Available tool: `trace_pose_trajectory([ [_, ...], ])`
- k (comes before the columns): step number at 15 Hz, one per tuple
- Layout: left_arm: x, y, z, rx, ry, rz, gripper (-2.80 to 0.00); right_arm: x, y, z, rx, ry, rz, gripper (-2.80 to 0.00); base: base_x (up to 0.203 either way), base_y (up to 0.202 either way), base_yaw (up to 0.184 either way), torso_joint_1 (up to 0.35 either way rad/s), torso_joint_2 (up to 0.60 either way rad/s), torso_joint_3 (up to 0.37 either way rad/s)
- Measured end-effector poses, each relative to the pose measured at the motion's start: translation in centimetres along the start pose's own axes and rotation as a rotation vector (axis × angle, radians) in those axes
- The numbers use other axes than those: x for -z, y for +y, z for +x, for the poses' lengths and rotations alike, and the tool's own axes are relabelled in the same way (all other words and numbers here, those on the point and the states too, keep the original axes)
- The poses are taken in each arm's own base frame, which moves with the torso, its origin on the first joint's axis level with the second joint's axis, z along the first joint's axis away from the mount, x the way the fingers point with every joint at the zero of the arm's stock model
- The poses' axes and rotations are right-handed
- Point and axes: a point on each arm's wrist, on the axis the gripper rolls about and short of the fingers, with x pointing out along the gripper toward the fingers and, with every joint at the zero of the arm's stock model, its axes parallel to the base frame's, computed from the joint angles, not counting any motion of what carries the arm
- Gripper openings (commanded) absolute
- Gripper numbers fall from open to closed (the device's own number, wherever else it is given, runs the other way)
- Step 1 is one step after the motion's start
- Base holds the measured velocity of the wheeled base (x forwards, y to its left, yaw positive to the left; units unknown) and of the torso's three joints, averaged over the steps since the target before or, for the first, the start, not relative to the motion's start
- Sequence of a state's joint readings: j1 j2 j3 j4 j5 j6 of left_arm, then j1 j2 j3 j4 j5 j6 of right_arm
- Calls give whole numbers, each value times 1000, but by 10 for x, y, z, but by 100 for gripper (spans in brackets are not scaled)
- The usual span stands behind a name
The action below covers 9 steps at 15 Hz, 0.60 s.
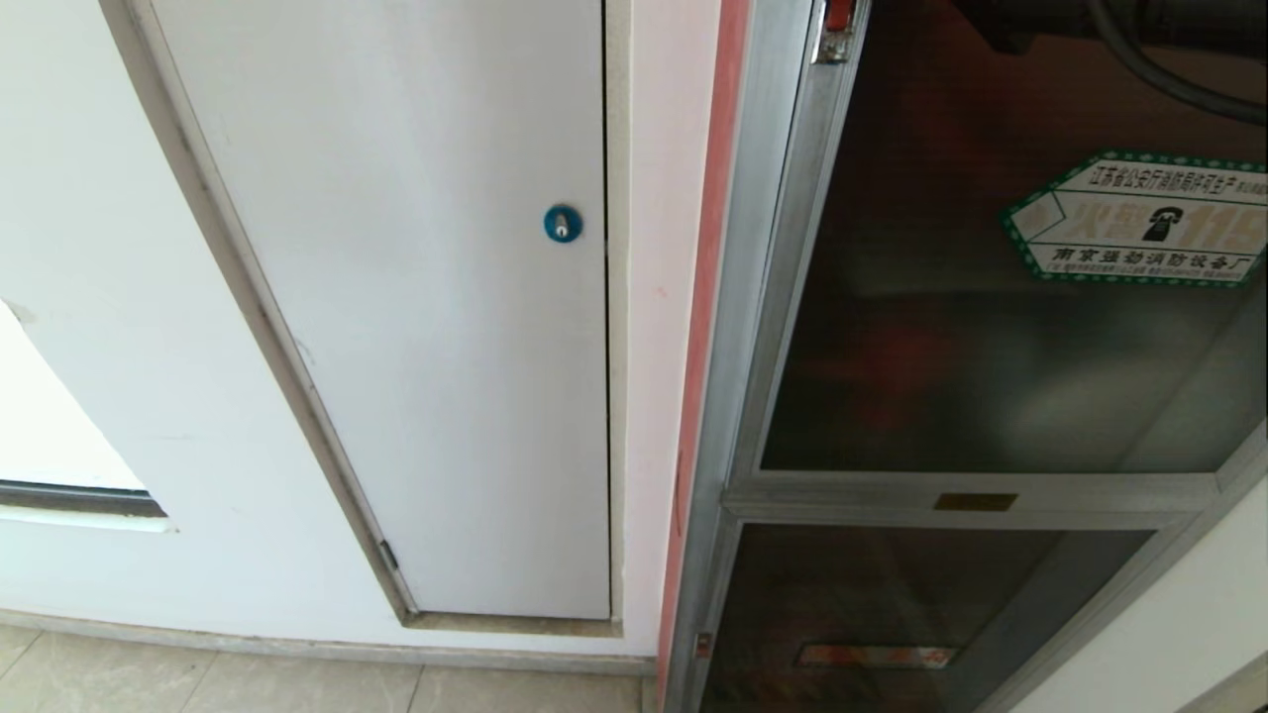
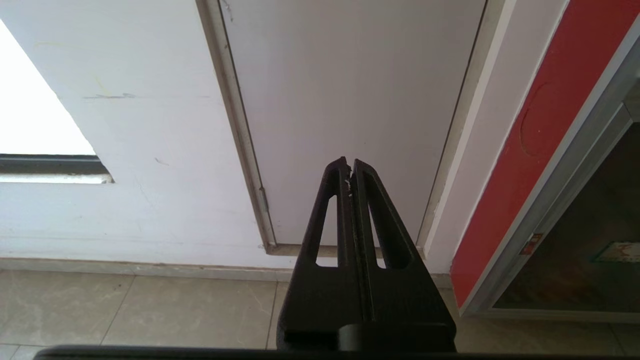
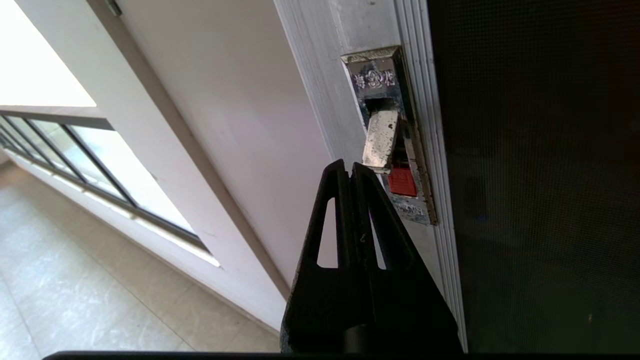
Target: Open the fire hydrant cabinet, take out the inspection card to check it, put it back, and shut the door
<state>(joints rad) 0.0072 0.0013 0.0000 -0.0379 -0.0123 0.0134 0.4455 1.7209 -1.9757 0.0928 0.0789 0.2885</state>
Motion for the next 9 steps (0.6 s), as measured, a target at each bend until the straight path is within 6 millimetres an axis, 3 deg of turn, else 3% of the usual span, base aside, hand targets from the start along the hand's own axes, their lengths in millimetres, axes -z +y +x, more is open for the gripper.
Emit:
trace_pose_trajectory([
  [9, 0, 0, 0, 0, 0, 0, -280, 2, -9, 5, 12, -2, -5, -280, 0, 0, 0, 0, 0, 0],
])
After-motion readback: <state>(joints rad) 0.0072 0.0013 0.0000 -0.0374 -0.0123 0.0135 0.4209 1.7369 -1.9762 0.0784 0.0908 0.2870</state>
